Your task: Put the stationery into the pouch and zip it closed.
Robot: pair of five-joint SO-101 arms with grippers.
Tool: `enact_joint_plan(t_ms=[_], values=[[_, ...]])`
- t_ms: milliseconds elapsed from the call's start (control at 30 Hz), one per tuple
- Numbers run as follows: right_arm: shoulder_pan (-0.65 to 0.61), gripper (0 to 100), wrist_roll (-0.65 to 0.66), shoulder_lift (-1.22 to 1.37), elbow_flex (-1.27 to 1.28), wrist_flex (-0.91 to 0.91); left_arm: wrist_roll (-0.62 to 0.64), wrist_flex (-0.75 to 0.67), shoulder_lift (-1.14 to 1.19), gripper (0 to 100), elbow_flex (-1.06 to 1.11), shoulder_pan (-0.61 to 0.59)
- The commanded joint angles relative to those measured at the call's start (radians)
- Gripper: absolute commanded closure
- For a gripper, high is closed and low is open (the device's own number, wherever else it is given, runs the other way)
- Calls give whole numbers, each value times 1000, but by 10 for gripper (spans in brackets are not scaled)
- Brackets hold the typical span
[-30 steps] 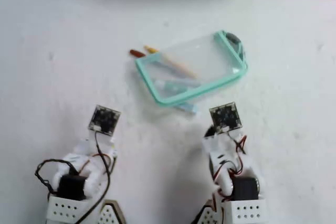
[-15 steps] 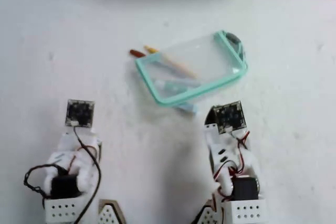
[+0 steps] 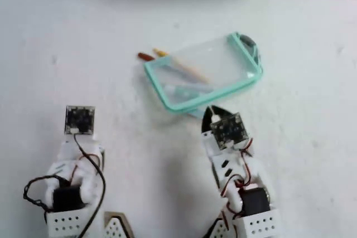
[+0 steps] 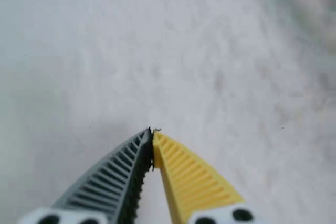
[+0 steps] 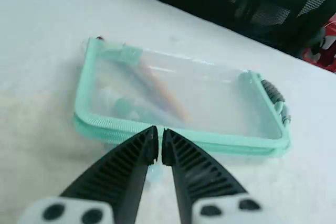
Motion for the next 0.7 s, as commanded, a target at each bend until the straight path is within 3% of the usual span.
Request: enact_joint_plan(t_ms=[0, 267, 467, 667], values=[[-8, 981, 5, -2, 9, 65, -9, -17, -8, 976, -5, 18], [18, 981, 6, -4, 9, 76, -279, -26, -8, 976, -6, 19], [142, 981, 12, -4, 9, 73, -292, -107, -8, 976, -9, 39], [166, 981, 12, -5, 9, 71, -298, -34, -8, 976, -87, 122]])
